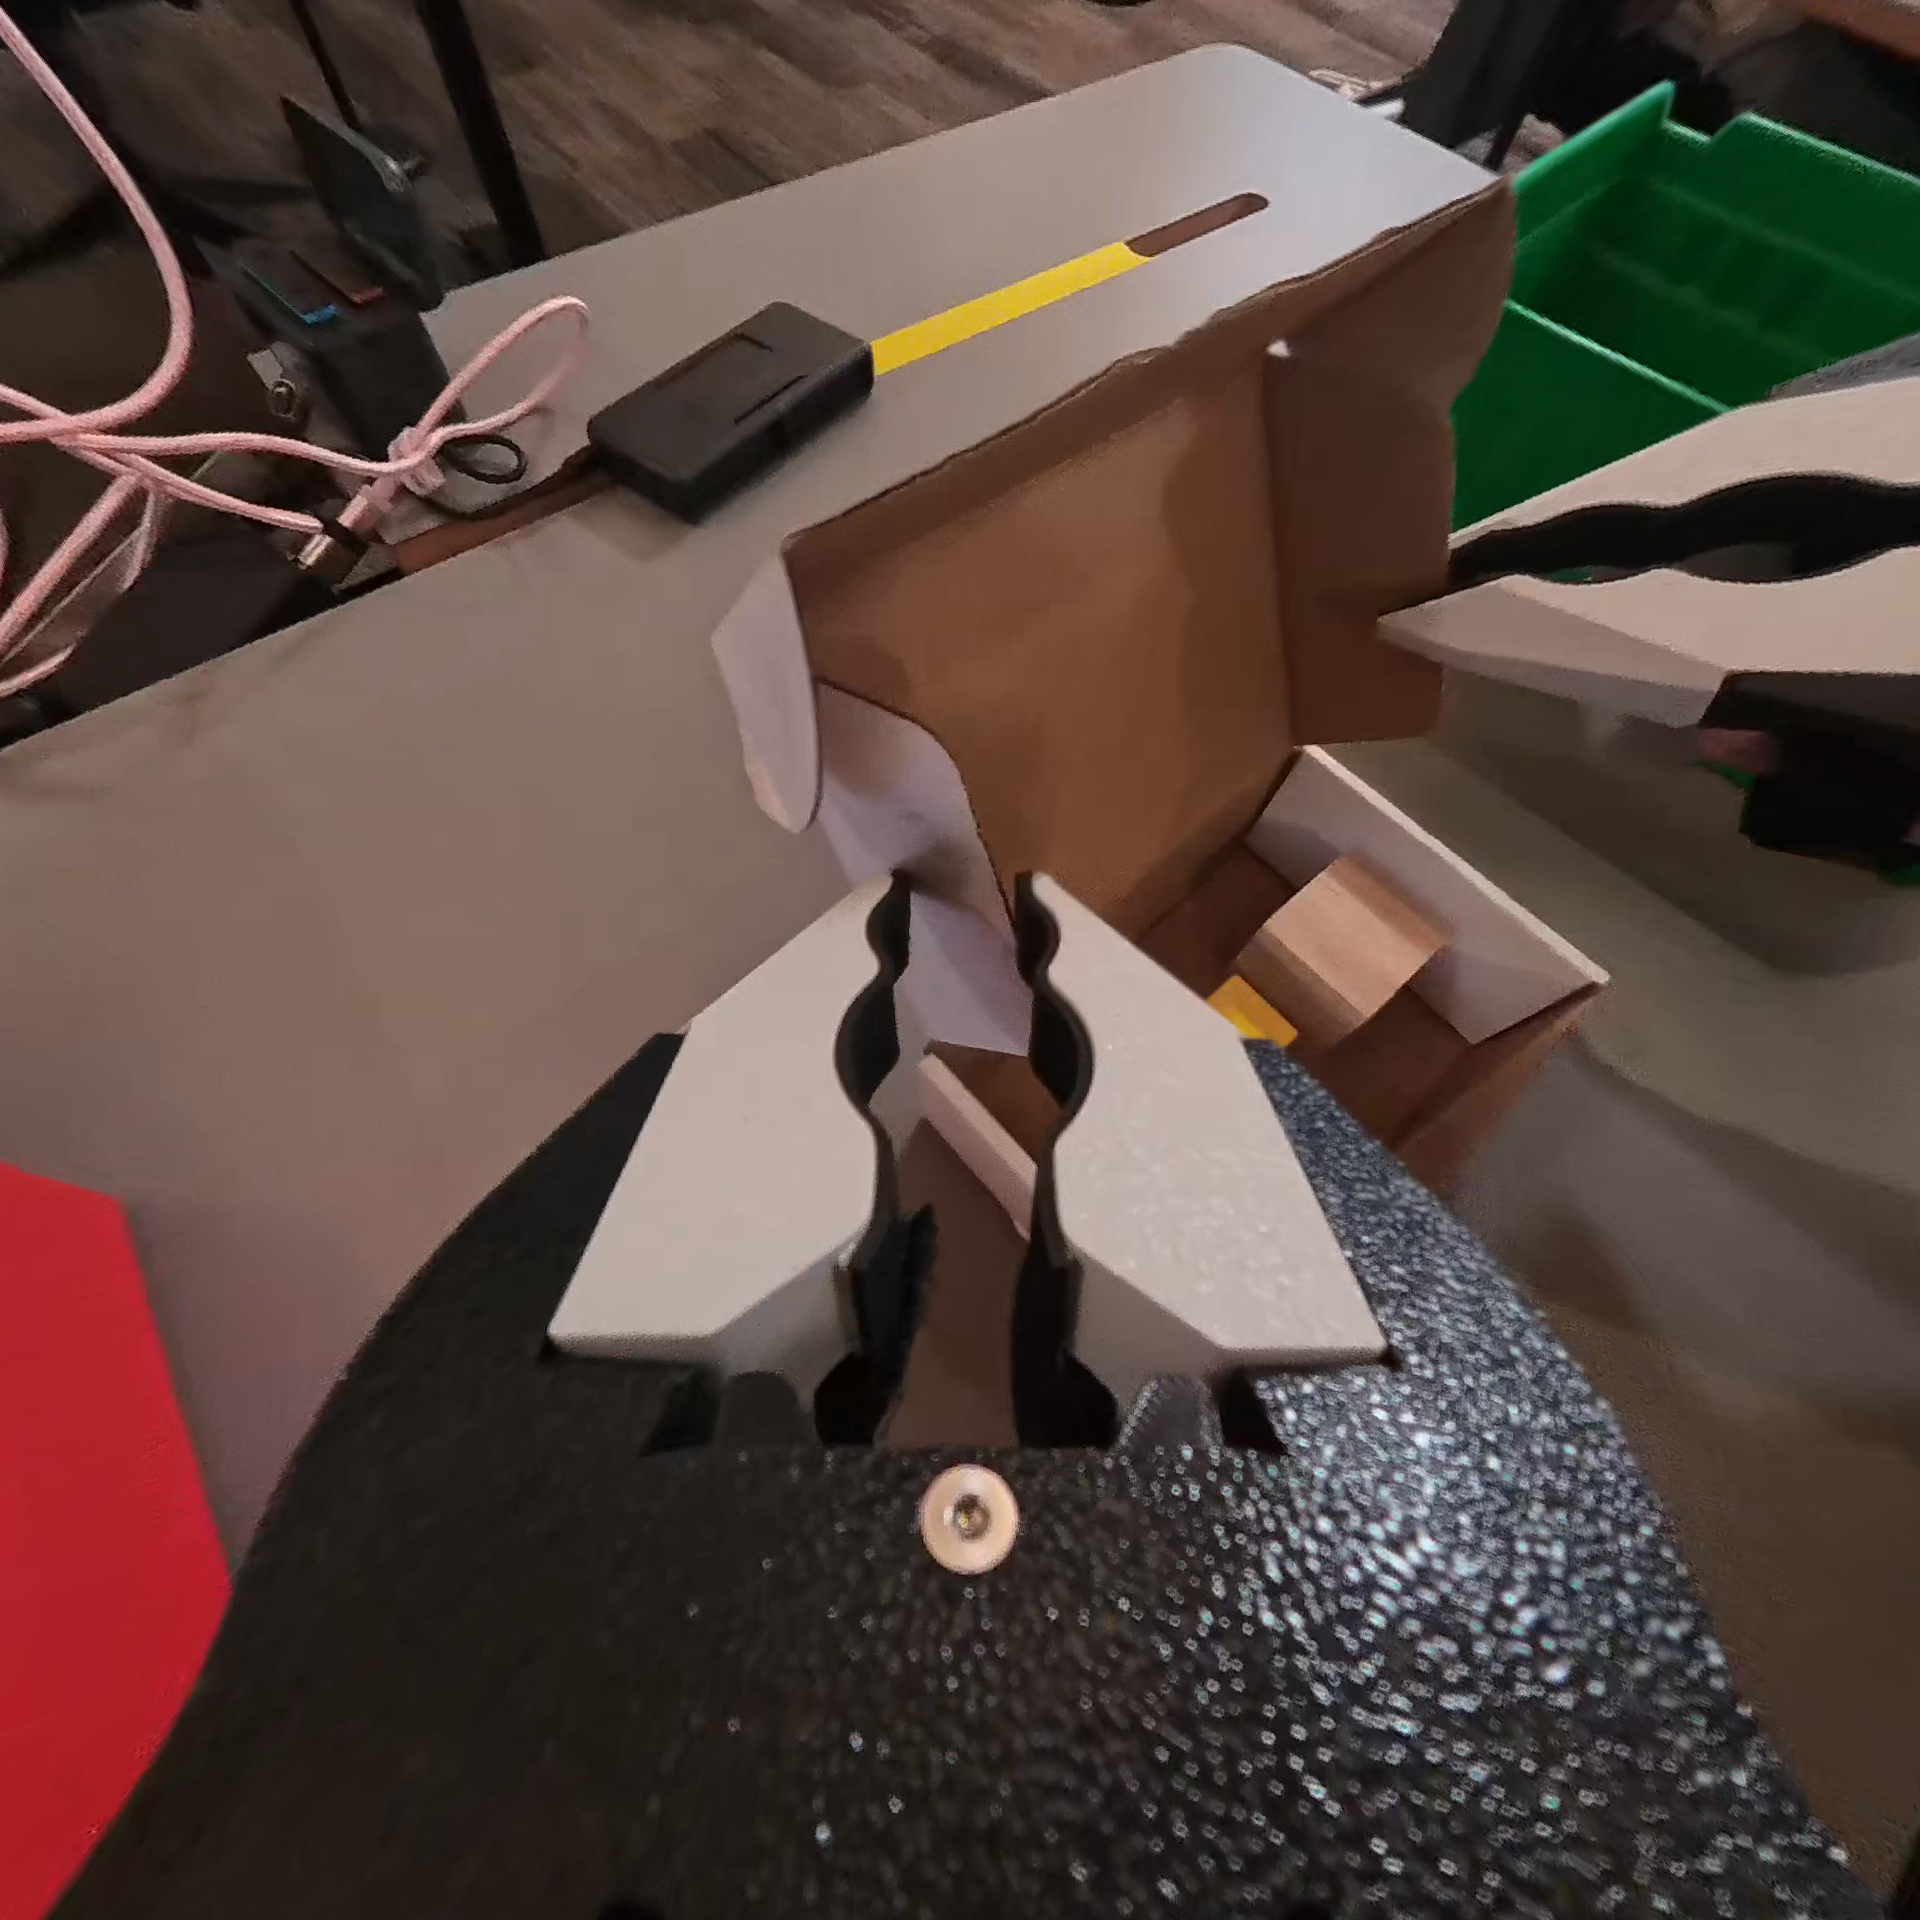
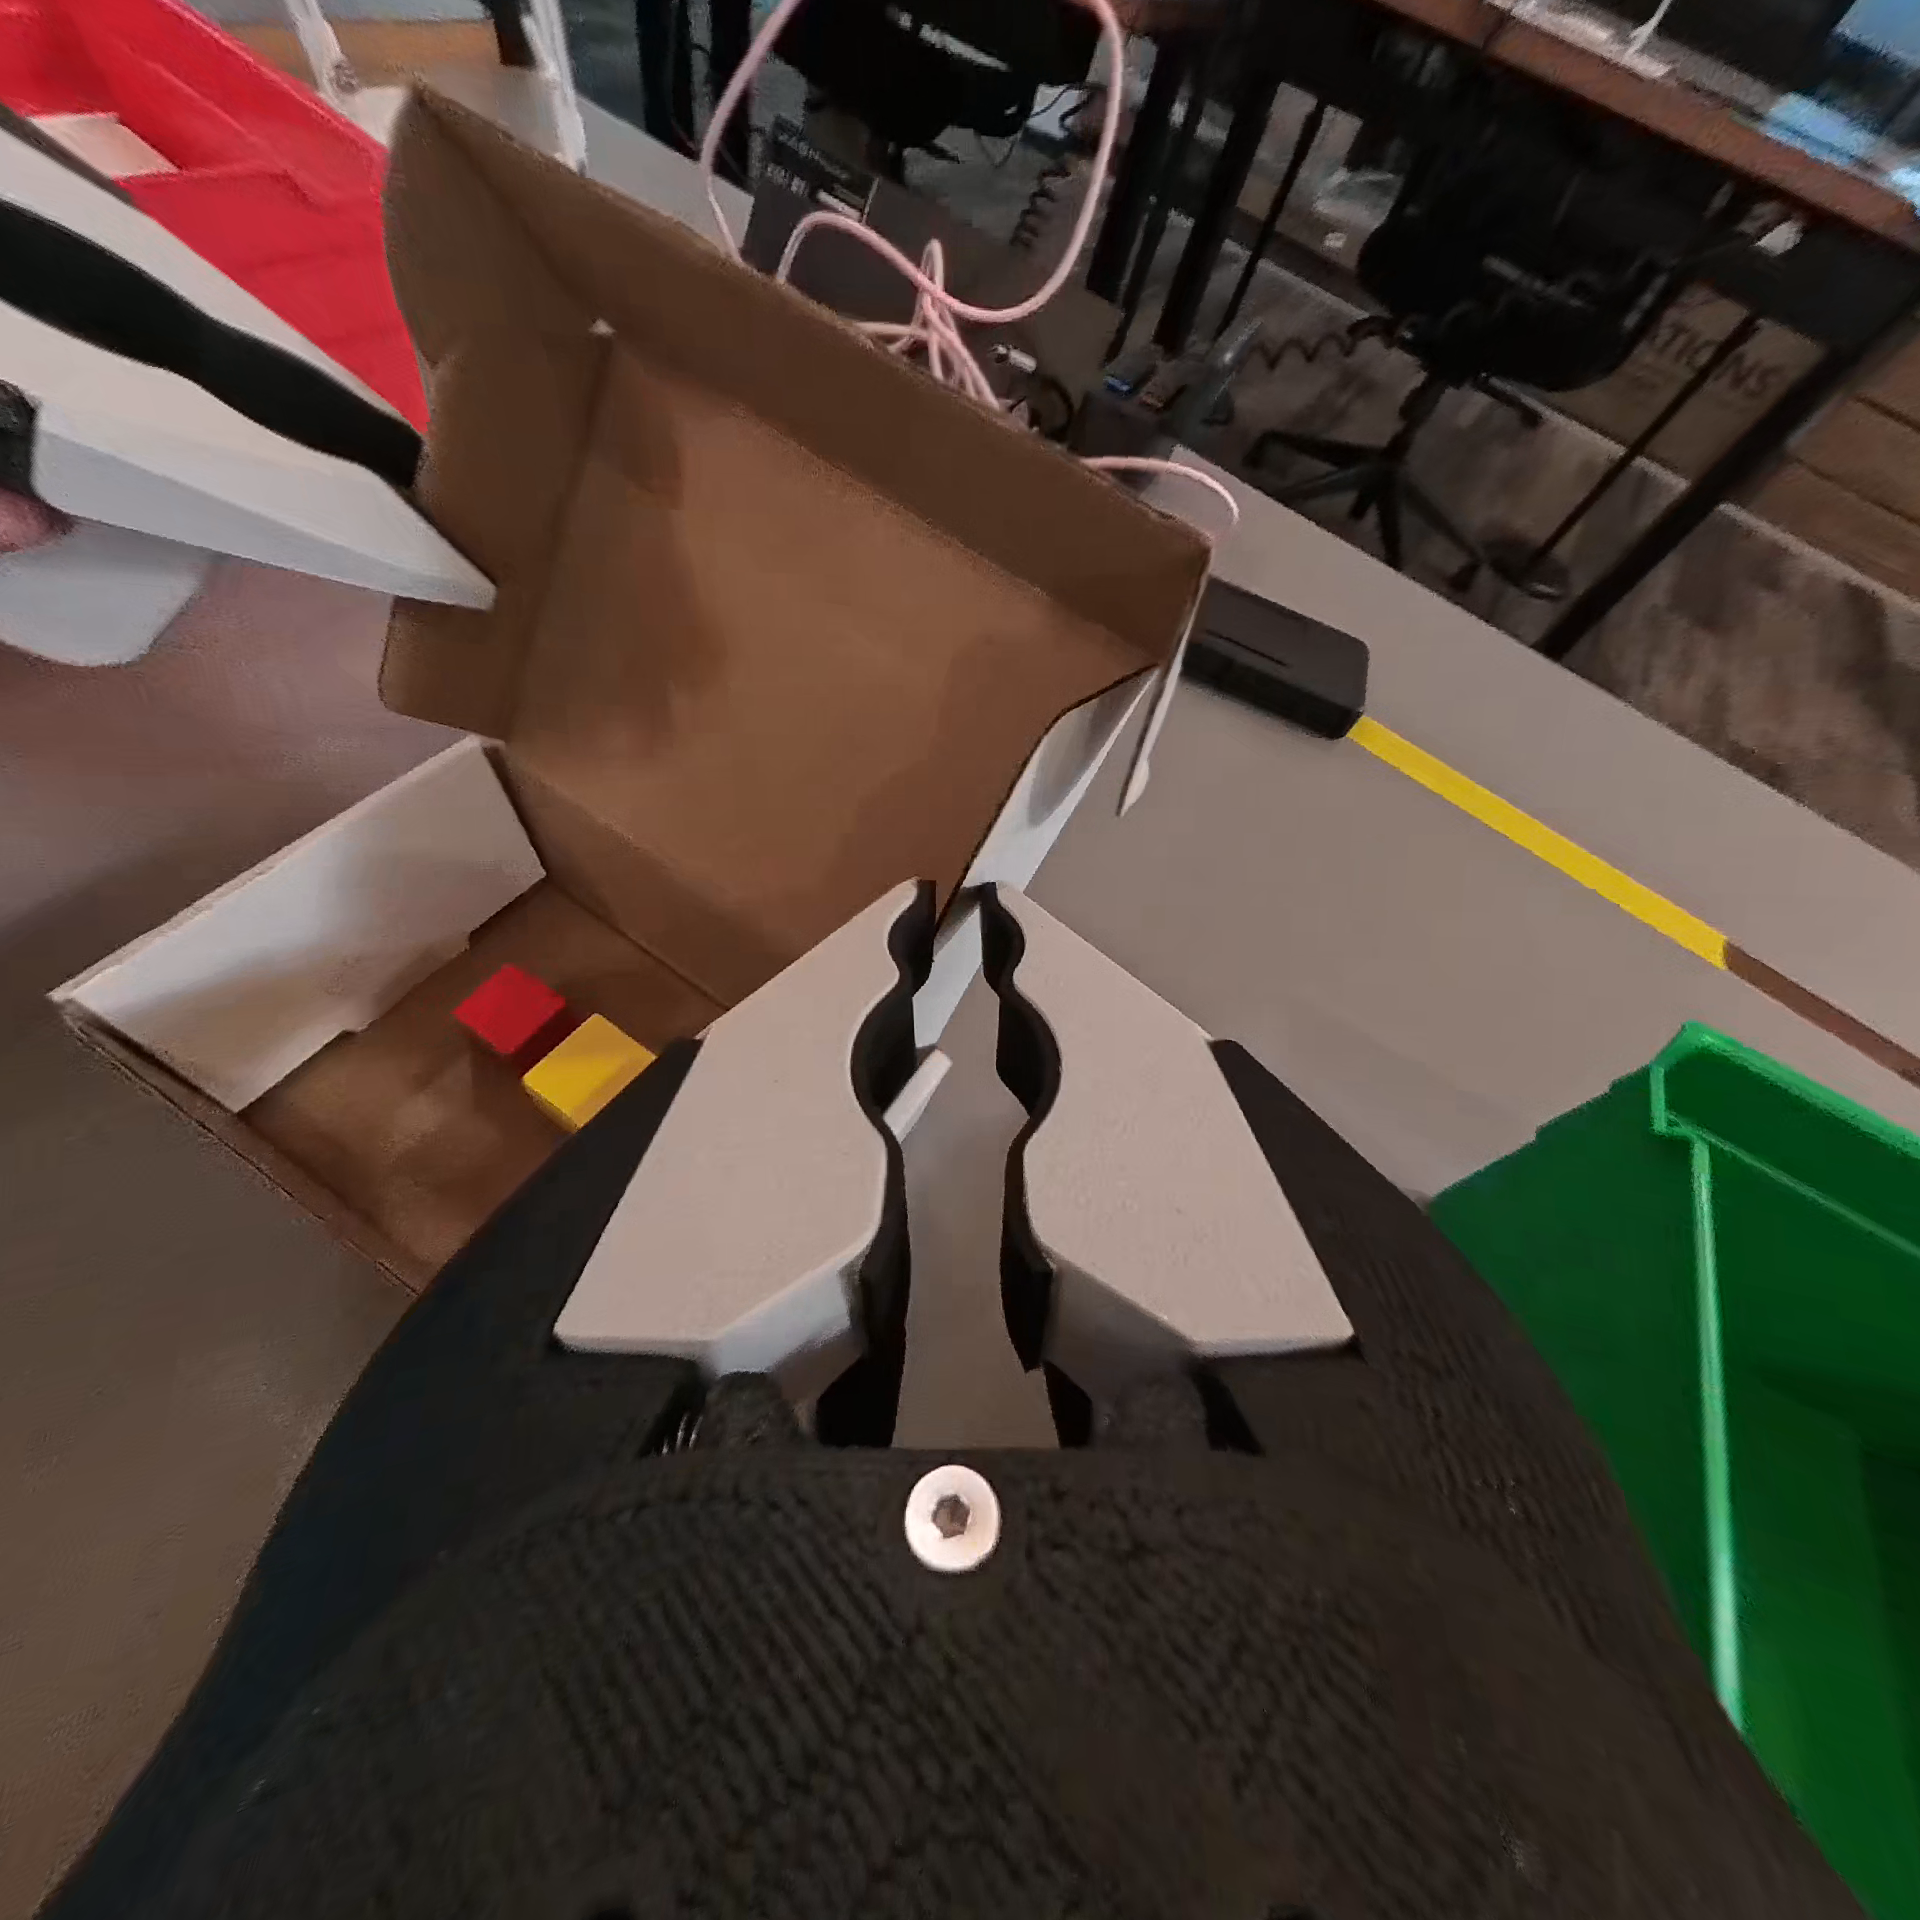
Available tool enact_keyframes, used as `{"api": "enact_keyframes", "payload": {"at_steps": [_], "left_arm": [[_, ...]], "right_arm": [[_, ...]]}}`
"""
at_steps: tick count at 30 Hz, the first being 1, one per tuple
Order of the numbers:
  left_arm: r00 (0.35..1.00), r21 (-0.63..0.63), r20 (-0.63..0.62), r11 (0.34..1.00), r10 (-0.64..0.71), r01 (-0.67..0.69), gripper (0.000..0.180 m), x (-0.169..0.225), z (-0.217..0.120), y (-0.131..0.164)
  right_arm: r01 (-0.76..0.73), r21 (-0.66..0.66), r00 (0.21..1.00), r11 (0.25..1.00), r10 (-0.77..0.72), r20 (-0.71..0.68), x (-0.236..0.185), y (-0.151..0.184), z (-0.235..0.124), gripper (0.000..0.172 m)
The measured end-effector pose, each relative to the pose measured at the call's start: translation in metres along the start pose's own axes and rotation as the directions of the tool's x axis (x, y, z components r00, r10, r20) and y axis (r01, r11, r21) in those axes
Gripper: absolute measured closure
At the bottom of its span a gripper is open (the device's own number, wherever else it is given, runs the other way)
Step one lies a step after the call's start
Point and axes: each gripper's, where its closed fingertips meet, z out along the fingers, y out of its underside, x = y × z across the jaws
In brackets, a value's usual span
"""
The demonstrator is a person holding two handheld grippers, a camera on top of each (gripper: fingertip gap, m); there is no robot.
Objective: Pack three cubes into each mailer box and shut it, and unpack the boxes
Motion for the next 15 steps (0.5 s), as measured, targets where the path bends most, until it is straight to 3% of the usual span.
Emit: {"api": "enact_keyframes", "payload": {"at_steps": [8,15], "left_arm": [[0.991,0.028,0.064,0.993,0.114,-0.116,0.168,0.017,-0.023,0.022],[0.997,0.101,0.052,0.993,0.049,-0.054,0.168,0.032,-0.031,0.039]], "right_arm": [[-0.049,0.088,0.997,0.995,0.053,-0.048,-0.014,0.013,-0.022,0.167],[-0.076,0.109,0.993,0.991,0.084,-0.077,-0.026,0.029,-0.032,0.167]]}}
